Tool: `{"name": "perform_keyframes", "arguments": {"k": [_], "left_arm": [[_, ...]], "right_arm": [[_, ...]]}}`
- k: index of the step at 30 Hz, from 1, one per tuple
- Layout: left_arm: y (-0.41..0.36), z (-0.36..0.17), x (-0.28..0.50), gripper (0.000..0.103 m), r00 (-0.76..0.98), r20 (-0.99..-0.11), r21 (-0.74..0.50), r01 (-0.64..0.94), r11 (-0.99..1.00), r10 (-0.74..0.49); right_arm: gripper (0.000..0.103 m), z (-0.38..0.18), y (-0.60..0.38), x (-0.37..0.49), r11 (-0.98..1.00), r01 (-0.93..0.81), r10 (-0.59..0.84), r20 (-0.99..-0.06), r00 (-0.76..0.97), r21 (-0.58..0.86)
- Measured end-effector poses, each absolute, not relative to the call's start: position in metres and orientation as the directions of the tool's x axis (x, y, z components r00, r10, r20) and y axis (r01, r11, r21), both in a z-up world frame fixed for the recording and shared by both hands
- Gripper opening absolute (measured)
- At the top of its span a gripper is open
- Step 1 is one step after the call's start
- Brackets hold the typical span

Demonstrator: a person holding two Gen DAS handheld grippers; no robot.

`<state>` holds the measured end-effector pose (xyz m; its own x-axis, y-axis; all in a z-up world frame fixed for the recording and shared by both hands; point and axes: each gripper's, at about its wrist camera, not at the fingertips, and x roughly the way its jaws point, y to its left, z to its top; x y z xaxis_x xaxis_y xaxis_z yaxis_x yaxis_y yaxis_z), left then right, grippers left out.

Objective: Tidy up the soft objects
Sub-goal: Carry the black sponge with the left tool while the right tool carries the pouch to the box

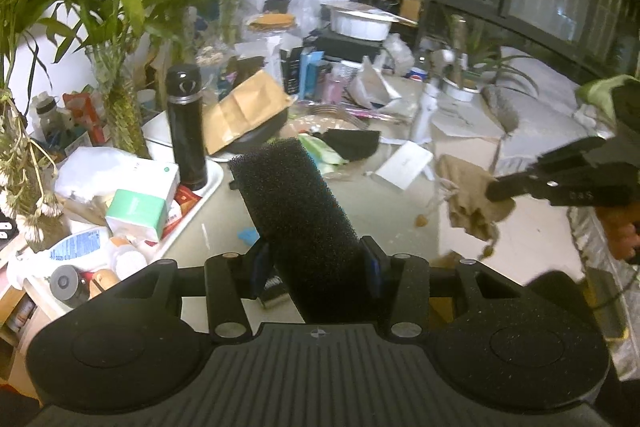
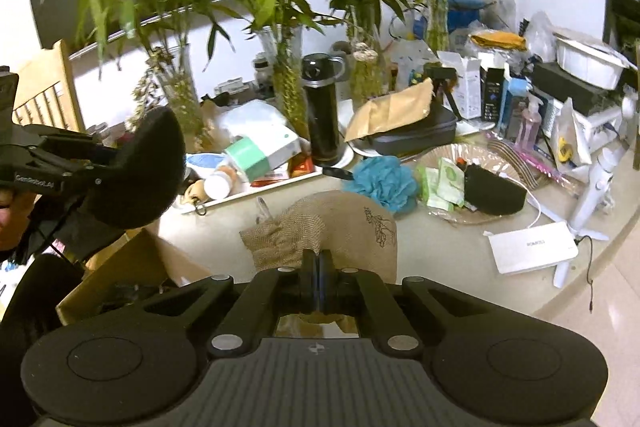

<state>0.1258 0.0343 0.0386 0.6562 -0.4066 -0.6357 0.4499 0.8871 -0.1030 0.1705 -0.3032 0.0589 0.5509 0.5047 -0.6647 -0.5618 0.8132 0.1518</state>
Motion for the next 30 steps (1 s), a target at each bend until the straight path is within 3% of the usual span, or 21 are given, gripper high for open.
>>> {"name": "perform_keyframes", "arguments": {"k": [14, 20, 22, 30], "left_arm": [[0.019, 0.031, 0.069, 0.048, 0.586, -0.672, -0.093, 0.539, 0.837, -0.452], [0.016, 0.013, 0.067, 0.063, 0.516, -0.678, -0.186, 0.568, 0.801, -0.524], [0.014, 0.007, 0.066, 0.075, 0.498, -0.682, -0.209, 0.570, 0.795, -0.537], [0.019, 0.005, 0.054, 0.079, 0.539, -0.661, -0.194, 0.549, 0.813, -0.521]], "right_arm": [[0.003, 0.077, -0.299, 0.124, 0.779, -0.607, 0.553, -0.631, 0.544, 0.158], [0.003, 0.081, -0.297, 0.115, 0.771, -0.616, 0.563, -0.624, 0.542, 0.160], [0.003, 0.081, -0.298, 0.113, 0.770, -0.617, 0.564, -0.623, 0.541, 0.162], [0.003, 0.080, -0.303, 0.103, 0.766, -0.619, 0.572, -0.621, 0.536, 0.172]]}}
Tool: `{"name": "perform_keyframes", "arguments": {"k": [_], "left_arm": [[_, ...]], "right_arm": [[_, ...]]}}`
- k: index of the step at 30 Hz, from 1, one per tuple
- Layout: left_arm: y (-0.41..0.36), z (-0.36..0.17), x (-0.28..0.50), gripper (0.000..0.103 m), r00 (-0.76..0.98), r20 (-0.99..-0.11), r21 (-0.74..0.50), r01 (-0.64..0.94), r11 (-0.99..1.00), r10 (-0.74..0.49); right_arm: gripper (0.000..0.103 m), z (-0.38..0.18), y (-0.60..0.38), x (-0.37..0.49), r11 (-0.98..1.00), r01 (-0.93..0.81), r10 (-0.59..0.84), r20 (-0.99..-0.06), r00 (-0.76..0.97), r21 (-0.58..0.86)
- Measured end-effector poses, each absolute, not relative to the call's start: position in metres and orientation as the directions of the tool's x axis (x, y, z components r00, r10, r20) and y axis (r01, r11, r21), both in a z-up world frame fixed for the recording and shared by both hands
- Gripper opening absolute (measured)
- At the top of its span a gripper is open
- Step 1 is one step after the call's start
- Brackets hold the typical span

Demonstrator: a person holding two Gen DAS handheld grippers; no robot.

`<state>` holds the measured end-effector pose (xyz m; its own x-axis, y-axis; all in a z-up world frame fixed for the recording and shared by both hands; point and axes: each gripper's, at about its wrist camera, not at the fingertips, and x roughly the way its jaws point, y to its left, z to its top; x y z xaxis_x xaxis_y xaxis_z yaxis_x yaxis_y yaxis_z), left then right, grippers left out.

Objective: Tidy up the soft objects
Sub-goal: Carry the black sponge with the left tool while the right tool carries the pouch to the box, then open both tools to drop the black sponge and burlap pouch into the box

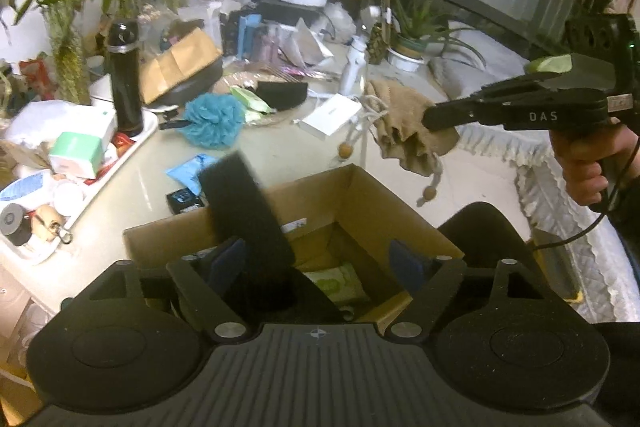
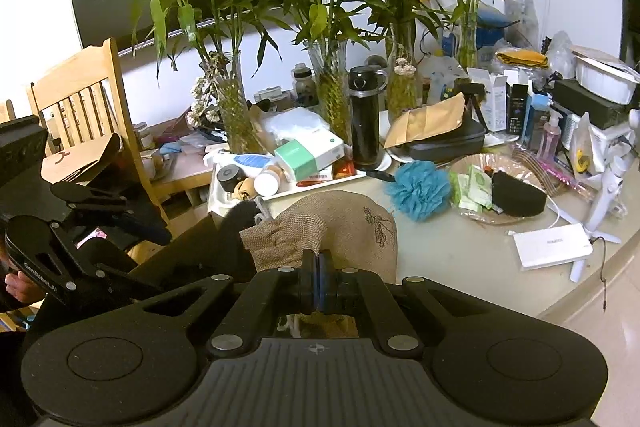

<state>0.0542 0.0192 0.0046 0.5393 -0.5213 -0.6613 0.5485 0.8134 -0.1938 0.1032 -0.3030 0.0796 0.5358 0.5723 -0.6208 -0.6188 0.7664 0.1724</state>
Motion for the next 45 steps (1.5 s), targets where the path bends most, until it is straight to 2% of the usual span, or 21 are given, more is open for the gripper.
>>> {"name": "perform_keyframes", "arguments": {"k": [13, 18, 21, 22, 23, 24, 25, 26, 28, 31, 36, 45], "left_arm": [[0.044, 0.005, 0.021, 0.079, 0.658, -0.644, -0.061, 0.464, 0.883, -0.391], [0.056, 0.006, 0.016, 0.079, 0.676, -0.643, -0.054, 0.428, 0.902, -0.360], [0.061, 0.006, 0.014, 0.079, 0.684, -0.642, -0.055, 0.409, 0.911, -0.346], [0.062, 0.006, 0.014, 0.079, 0.686, -0.643, -0.055, 0.402, 0.914, -0.340], [0.064, 0.006, 0.013, 0.079, 0.687, -0.644, -0.056, 0.396, 0.917, -0.336], [0.064, 0.005, 0.013, 0.079, 0.688, -0.646, -0.056, 0.389, 0.919, -0.330], [0.065, 0.005, 0.013, 0.079, 0.690, -0.647, -0.054, 0.384, 0.922, -0.325], [0.066, 0.005, 0.012, 0.079, 0.691, -0.648, -0.051, 0.380, 0.924, -0.320], [0.066, 0.003, 0.011, 0.079, 0.695, -0.648, -0.040, 0.378, 0.925, -0.312], [0.063, 0.002, 0.012, 0.079, 0.706, -0.647, 0.009, 0.386, 0.923, -0.288], [0.061, 0.005, 0.016, 0.079, 0.728, -0.633, 0.059, 0.386, 0.921, -0.265], [0.059, 0.005, 0.030, 0.079, 0.736, -0.623, 0.051, 0.378, 0.924, -0.267]], "right_arm": [[0.003, 0.087, -0.296, 0.089, 0.724, -0.661, 0.623, -0.597, 0.506, 0.197], [0.004, 0.093, -0.283, 0.085, 0.689, -0.699, 0.652, -0.584, 0.483, 0.192], [0.007, 0.084, -0.270, 0.087, 0.671, -0.719, 0.646, -0.618, 0.448, 0.181], [0.015, 0.077, -0.265, 0.089, 0.667, -0.726, 0.631, -0.645, 0.431, 0.168], [0.034, 0.071, -0.260, 0.090, 0.666, -0.730, 0.614, -0.668, 0.420, 0.153], [0.049, 0.062, -0.255, 0.091, 0.671, -0.729, 0.586, -0.697, 0.412, 0.134], [0.077, 0.057, -0.252, 0.091, 0.677, -0.726, 0.570, -0.711, 0.412, 0.122], [0.088, 0.051, -0.250, 0.090, 0.681, -0.723, 0.562, -0.716, 0.415, 0.115], [0.089, 0.045, -0.250, 0.091, 0.678, -0.723, 0.571, -0.715, 0.403, 0.134], [0.098, 0.041, -0.250, 0.092, 0.690, -0.709, 0.572, -0.711, 0.410, 0.147], [0.103, 0.041, -0.251, 0.097, 0.714, -0.685, 0.565, -0.699, 0.438, 0.148], [0.103, 0.033, -0.252, 0.103, 0.750, -0.644, 0.542, -0.696, 0.472, 0.148]]}}
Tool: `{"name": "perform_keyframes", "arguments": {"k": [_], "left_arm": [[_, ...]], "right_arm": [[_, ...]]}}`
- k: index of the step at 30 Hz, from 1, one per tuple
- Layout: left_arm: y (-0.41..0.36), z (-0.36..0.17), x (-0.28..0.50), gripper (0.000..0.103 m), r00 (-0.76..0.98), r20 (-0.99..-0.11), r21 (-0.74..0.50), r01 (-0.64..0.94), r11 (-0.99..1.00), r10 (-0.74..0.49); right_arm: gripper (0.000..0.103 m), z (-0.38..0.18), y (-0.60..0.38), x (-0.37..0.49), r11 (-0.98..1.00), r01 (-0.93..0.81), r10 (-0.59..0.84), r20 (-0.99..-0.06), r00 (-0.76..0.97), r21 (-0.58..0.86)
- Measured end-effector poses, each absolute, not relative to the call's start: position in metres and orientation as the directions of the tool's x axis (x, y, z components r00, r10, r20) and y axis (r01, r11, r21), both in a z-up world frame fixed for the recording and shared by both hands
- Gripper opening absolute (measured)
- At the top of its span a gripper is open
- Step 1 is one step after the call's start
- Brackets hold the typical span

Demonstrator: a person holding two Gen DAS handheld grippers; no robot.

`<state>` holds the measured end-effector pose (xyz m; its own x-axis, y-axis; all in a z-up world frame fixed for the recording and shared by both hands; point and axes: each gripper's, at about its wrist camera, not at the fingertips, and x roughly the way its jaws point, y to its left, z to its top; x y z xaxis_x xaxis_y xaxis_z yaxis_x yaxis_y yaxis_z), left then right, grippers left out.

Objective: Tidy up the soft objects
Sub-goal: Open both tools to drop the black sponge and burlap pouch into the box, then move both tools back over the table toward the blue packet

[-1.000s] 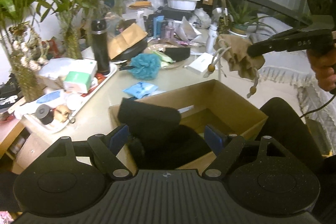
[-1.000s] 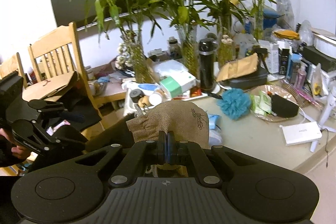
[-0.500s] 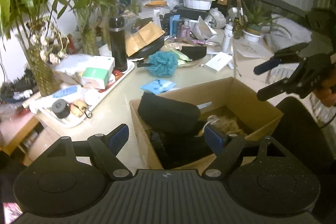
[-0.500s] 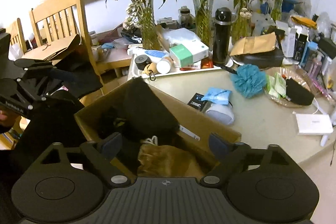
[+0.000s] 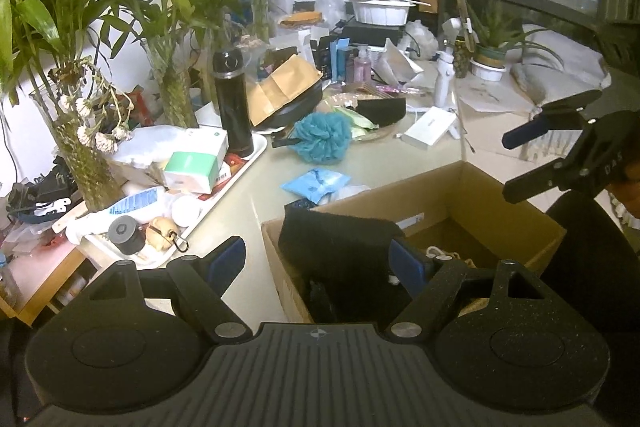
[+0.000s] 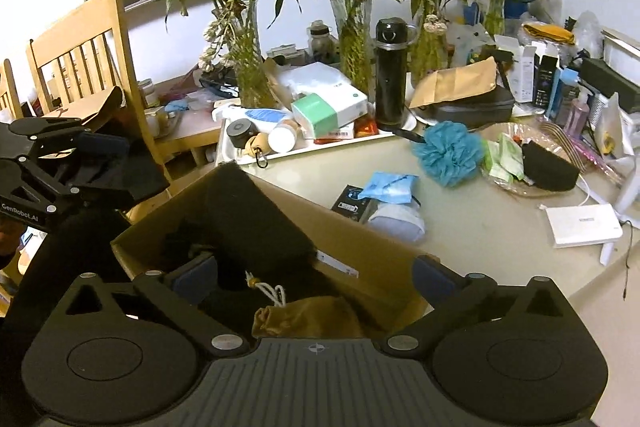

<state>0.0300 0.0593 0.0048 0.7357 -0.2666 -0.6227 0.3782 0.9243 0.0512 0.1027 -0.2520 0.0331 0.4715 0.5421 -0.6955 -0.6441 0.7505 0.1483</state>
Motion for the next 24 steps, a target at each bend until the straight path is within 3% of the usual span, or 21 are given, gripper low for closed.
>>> {"name": "perform_keyframes", "arguments": {"k": [24], "left_arm": [[0.031, 0.030, 0.083, 0.079, 0.746, -0.601, 0.038, 0.384, 0.923, -0.286]], "right_arm": [[0.103, 0.087, -0.260, 0.154, 0.827, -0.546, 0.508, -0.591, 0.627, 0.133]]}}
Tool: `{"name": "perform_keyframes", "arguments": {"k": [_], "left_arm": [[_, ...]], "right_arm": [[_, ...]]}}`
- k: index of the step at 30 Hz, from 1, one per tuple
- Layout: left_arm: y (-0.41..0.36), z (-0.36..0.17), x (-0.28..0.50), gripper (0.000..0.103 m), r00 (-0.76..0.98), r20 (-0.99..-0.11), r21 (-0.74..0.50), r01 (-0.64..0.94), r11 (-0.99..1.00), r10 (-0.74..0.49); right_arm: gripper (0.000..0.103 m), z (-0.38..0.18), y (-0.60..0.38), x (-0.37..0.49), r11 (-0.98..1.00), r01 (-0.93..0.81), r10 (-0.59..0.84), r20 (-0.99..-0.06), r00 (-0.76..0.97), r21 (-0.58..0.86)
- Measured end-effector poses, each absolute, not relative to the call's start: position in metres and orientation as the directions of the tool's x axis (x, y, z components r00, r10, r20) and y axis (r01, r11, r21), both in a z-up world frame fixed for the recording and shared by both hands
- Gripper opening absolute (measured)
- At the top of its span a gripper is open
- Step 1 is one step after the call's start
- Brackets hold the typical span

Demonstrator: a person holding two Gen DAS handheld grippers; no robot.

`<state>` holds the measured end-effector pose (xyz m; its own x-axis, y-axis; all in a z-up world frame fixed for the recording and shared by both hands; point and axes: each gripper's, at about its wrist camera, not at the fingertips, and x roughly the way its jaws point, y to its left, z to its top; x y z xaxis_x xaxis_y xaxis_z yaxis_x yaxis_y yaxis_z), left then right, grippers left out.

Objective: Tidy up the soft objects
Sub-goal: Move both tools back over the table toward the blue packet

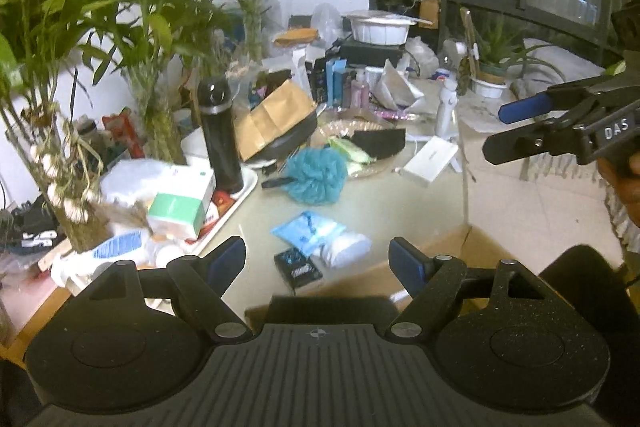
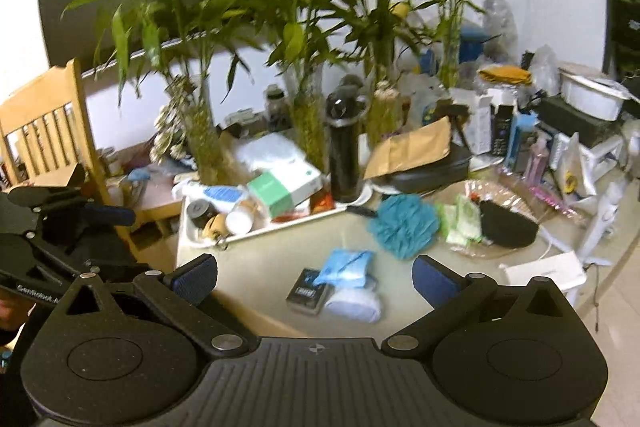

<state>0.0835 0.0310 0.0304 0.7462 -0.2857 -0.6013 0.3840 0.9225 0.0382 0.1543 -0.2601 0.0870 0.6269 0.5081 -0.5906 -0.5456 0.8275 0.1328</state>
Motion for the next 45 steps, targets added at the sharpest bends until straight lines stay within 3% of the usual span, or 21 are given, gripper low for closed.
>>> {"name": "perform_keyframes", "arguments": {"k": [15, 24, 45], "left_arm": [[0.026, 0.044, 0.080, 0.079, 0.770, -0.567, 0.060, 0.392, 0.918, -0.292], [0.047, 0.027, 0.091, 0.079, 0.780, -0.581, 0.082, 0.340, 0.937, -0.232], [0.086, -0.015, 0.139, 0.079, 0.759, -0.613, 0.027, 0.296, 0.955, -0.218]], "right_arm": [[0.103, 0.078, -0.280, 0.180, 0.843, -0.523, 0.487, -0.590, 0.644, 0.126], [0.103, 0.049, -0.289, 0.201, 0.858, -0.489, 0.471, -0.620, 0.628, 0.156], [0.103, 0.001, -0.318, 0.233, 0.859, -0.448, 0.486, -0.674, 0.557, 0.249]]}}
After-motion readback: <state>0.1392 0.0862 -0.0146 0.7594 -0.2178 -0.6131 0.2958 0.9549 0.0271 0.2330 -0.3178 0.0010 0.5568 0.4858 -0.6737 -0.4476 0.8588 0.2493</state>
